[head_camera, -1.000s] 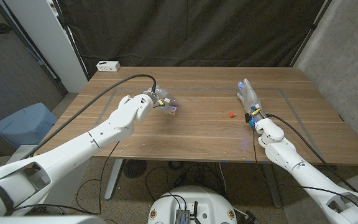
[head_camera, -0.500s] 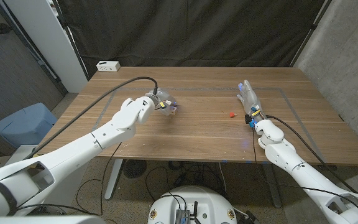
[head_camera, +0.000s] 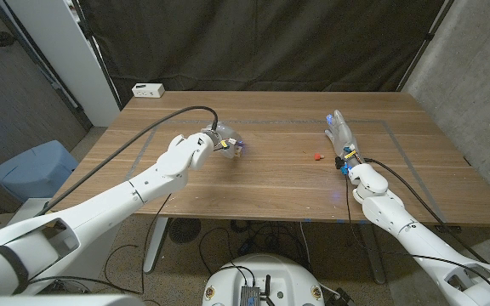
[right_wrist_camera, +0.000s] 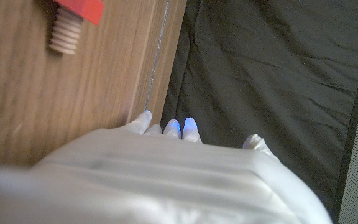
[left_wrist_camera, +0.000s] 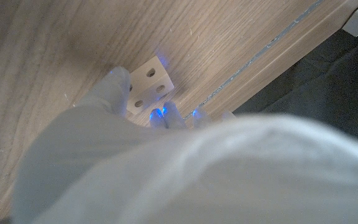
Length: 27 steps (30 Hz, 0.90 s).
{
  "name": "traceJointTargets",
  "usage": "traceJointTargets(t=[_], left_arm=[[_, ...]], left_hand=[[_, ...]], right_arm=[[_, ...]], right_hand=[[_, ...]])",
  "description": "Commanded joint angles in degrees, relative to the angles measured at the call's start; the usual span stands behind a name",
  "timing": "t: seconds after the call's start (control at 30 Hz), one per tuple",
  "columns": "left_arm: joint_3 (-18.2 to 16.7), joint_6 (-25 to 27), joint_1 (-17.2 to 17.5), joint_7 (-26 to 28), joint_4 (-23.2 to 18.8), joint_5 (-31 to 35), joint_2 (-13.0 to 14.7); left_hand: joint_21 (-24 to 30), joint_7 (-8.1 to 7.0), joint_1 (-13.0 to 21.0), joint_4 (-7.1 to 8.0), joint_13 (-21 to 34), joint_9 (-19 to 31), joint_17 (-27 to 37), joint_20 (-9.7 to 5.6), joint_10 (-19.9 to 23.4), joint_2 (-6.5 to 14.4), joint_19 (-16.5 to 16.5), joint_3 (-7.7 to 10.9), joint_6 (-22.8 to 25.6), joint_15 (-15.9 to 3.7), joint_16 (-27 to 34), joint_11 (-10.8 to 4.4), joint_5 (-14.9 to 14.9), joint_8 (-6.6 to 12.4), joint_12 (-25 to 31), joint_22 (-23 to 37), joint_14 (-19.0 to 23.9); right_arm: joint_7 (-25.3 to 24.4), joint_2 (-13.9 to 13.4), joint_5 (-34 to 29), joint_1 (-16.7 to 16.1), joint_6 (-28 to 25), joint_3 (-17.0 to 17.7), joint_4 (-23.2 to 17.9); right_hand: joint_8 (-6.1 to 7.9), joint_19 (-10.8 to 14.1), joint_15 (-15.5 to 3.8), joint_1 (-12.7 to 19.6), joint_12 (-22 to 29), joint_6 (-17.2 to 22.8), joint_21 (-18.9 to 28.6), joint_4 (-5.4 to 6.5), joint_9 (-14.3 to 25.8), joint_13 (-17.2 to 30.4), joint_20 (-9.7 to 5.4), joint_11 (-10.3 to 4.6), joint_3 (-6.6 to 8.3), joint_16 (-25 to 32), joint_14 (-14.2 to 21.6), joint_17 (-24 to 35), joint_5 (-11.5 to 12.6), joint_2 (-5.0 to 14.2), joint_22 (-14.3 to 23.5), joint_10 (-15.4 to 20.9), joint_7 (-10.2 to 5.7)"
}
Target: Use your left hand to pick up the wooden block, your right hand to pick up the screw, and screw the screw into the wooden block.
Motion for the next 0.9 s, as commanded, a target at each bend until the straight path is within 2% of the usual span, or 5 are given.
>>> traceJointTargets(t=[0.03,0.9], left_arm=[[1.09,-0.26,-0.79,1.09,1.19,-0.47,-0.71],[1.53,1.06,-0.26,0.04,-0.4,1.7,0.33]], left_hand=[[0.16,-0.5,0.87,0.15,0.47,0.09,0.35,0.27,2.01,0.29,1.06,-0.58,1.86,-0.26,0.57,-0.01,0.01,0.66,0.8,0.08,1.43],[0.09,-0.68,1.97,0.16,1.71,0.22,0.44,0.19,8.31,0.48,3.42,-1.93,7.89,-1.7,1.14,-0.32,0.03,1.51,3.0,0.03,5.8]], right_arm=[[-0.24,0.08,0.27,-0.14,0.0,0.26,0.34],[0.41,0.52,0.87,0.08,0.12,0.28,1.41]], right_hand=[[0.33,0.33,-1.55,-0.3,0.3,0.3,0.34,-0.47,0.14,0.17,-1.79,-0.28,0.1,0.21,-0.32,0.02,0.26,0.48,0.16,-0.1,-0.14],[0.35,0.41,-1.51,-0.37,0.34,0.52,0.35,-0.58,0.15,0.19,-1.83,-0.4,0.18,0.24,-0.28,0.02,0.37,0.64,0.16,-0.04,-0.23]])
